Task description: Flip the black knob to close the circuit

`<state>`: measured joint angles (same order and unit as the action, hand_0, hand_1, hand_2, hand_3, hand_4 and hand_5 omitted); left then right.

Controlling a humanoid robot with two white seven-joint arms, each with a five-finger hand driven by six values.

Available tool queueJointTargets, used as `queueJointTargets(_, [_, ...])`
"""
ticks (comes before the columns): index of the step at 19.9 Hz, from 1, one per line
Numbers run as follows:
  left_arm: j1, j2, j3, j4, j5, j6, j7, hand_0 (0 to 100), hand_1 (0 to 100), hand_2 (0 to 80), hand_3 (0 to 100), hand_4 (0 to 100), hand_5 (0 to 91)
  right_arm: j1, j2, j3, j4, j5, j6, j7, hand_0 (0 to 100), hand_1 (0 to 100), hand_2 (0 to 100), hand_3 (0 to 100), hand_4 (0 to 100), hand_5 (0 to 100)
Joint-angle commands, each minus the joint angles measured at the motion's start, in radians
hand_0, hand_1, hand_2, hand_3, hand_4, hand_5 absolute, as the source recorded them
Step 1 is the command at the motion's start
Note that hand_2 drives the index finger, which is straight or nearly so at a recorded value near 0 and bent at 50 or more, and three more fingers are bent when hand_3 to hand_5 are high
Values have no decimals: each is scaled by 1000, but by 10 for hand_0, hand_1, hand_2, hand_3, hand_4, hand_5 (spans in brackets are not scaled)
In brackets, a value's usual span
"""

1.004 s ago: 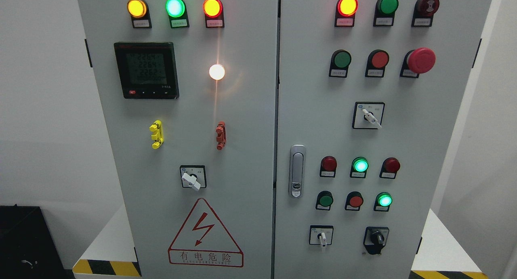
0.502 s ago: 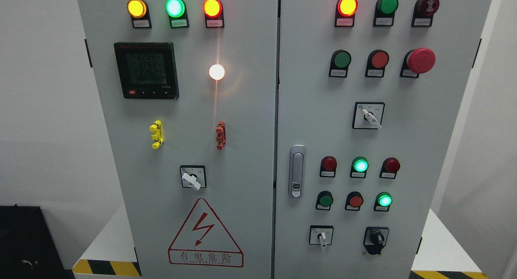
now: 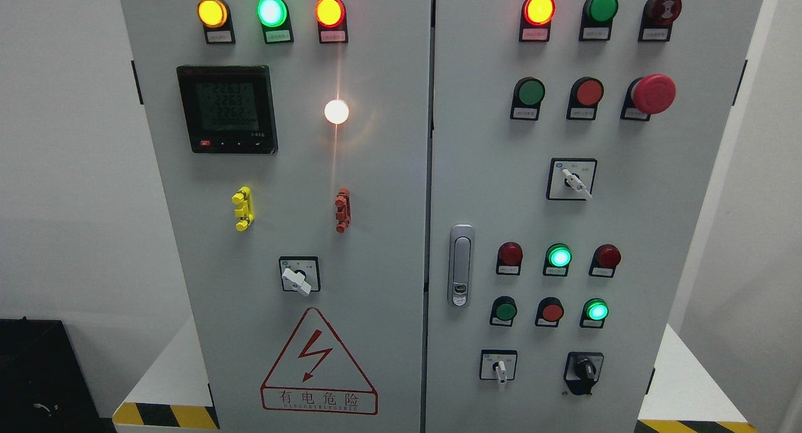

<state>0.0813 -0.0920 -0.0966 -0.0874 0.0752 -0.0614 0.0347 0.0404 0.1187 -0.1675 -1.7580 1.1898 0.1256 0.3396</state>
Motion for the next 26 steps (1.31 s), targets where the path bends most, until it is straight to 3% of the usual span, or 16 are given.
queueJointTargets(1, [0,0,0,0,0,0,1,120,556,0,0,0,0,-72,1,-15,-83,48,5,27,0,32,907,1000,953,953])
queueJointTargets(7, [0,0,0,0,0,0,1,120,556,0,0,0,0,-140,1,-44,-81,113,0,88,0,27,909,1000,954,954])
queueJointTargets(12, [0,0,0,0,0,0,1,120,556,0,0,0,0,-177,-1,-50,-78,132,-3,101,0,0,914,1000,953,954])
queueJointTargets(15, [0,0,0,0,0,0,1,120,556,0,0,0,0,-206,-1,-69,-72,159,-3,131,0,0,912,1000,953,954])
queueJointTargets(26, [0,0,0,0,0,0,1,120,556,0,0,0,0,-283,-2,-75,-3,211,2,134,0,0,904,1000,953,954])
